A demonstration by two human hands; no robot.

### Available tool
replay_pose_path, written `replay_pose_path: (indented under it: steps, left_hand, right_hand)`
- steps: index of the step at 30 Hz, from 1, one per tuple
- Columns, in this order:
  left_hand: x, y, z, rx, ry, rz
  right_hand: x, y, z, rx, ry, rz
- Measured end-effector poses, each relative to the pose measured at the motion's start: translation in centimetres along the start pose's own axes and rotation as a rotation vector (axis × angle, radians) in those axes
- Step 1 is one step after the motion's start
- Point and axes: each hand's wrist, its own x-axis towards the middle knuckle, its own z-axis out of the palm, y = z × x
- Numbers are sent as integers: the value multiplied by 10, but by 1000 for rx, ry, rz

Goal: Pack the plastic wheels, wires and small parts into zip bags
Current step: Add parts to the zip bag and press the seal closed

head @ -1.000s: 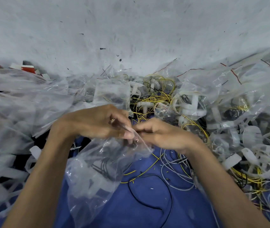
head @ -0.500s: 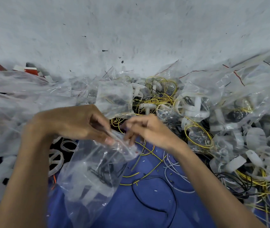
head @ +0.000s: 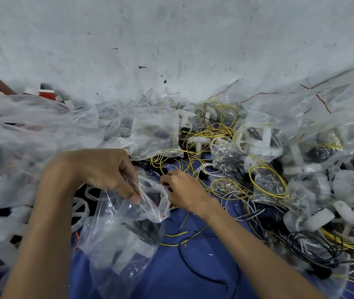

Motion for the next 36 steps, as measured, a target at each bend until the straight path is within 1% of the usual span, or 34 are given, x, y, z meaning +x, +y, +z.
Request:
replay_pose_path:
  steps: [1,3,6,8,10,12,14,16,18,21,24,26,28,31,32,35,36]
  left_hand:
    - [-1,0,0,-20,-14,-9]
    - [-1,1,0,-35,-31,-13]
    - [1,3,1,3,0,-10]
    - [3,3,2,17,13,-8]
    - [3,3,2,16,12,-11]
    - [4,3,3,21,17,-12]
    - [5,2,4,31,25,-15]
    - [7,1,5,41,35,-23]
    - [10,0,6,37,39,-36]
    - [13,-2,6,80,63,-30]
    - [16,-2,7,86,49,-10]
    - [18,0,7,134,69,-5]
    - [23,7,8,116,153,33]
    - [35,23,16,-23,392,157]
    - [40,28,20,-58,433,191]
    - [52,40,32,-159,441,268]
    - [57,42,35,-174,478,273]
  right_hand:
    - [0,0,-1,-19,34,-3]
    - [1,4,-8,62,111,57]
    - [2,14,-27,390,229,230]
    - [1,21,-41,678,241,365]
    - [-4,29,-54,860,234,470]
    - [-11,35,-66,1066,263,554]
    - [-19,42,-76,1231,268,611]
    - [-24,49,-82,1223,185,613]
    - [-27,53,-85,1129,134,622]
    - [-28,53,-87,1094,212,643]
    - [-30,50,-96,1194,289,613]
    - [-30,47,-103,1252,312,562]
    - [-31,41,-109,1287,290,496]
    - [-30,30,-113,1391,250,395]
    - [-29,26,-113,1459,247,365]
    - [-22,19,-109,1658,265,343]
    - [-21,19,-109,1683,252,351]
